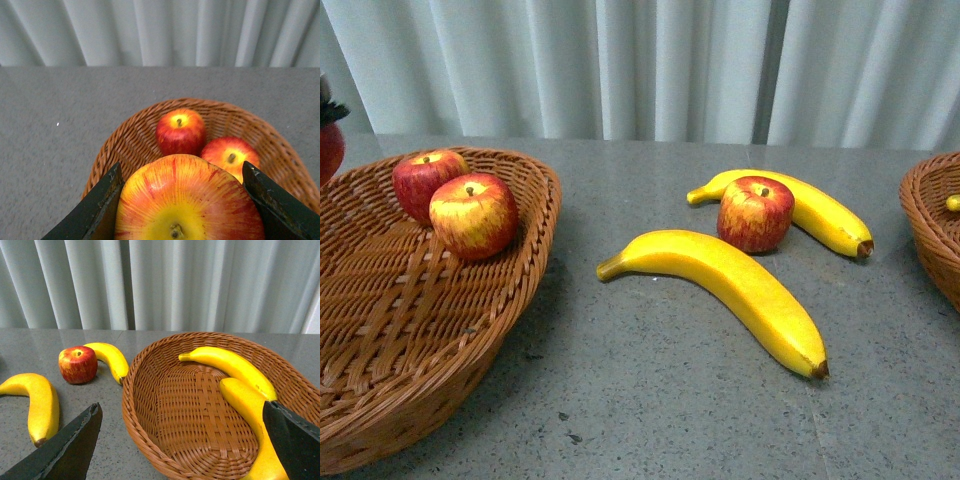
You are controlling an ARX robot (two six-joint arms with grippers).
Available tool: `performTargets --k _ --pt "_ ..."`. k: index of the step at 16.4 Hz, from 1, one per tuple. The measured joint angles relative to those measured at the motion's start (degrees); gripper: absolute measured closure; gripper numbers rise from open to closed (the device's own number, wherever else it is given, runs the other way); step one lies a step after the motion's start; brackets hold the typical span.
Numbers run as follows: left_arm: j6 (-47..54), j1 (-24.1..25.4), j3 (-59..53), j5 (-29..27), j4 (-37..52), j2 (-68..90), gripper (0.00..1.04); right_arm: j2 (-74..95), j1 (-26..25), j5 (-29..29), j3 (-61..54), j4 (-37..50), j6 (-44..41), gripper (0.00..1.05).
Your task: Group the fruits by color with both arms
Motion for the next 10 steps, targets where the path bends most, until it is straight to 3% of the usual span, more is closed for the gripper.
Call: performTargets --k 5,10 --pt "-4.4 9.5 -6.6 3.6 4.2 2.8 0.42 0.0 0.0 0.0 0.0 0.0 0.0 0.07" --pt "-4.8 9.4 -7.2 4.7 9.4 10.1 0.42 0.0 0.0 0.0 0.0 0.0 0.0 0.07"
